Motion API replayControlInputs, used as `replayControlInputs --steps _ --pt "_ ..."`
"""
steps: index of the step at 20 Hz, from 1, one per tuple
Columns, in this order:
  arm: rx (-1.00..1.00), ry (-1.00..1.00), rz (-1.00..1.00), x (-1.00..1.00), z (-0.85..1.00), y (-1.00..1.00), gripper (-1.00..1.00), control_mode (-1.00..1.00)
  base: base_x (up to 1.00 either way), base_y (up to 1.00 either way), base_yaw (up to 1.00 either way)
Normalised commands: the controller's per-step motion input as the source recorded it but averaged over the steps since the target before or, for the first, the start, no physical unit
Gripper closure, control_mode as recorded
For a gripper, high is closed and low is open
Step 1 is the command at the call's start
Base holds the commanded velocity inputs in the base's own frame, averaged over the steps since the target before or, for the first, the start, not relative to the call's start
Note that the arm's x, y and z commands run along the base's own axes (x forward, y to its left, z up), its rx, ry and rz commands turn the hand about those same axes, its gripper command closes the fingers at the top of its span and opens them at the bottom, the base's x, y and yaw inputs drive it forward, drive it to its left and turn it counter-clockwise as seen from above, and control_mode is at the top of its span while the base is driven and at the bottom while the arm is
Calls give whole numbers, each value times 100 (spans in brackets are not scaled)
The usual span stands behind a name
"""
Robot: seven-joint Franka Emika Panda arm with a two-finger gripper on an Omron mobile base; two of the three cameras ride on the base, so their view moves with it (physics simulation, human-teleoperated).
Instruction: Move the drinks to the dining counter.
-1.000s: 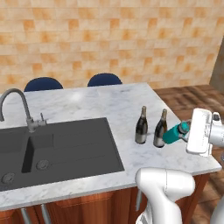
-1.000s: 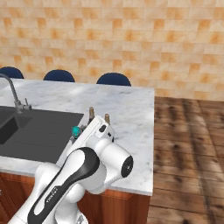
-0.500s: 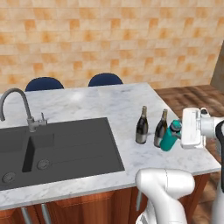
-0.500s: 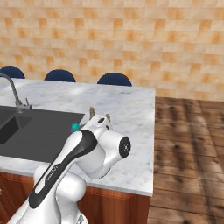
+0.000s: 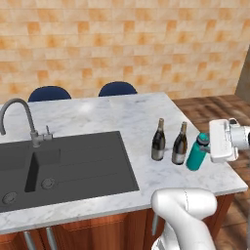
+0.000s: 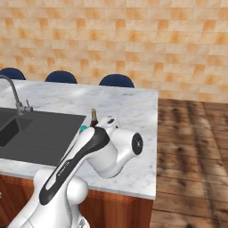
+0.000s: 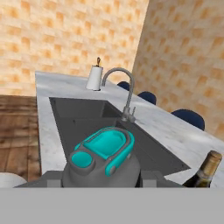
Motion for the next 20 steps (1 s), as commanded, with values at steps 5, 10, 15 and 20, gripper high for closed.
replayControlInputs --steps 5,10,15,20 --pt "0 0 0 2 -8 -11 100 -100 0 0 0" --pt "0 0 0 0 -14 -13 100 -100 0 0 0" --pt "0 0 0 3 -20 -16 100 -100 0 0 0" --pt "0 0 0 8 -23 -15 100 -100 0 0 0"
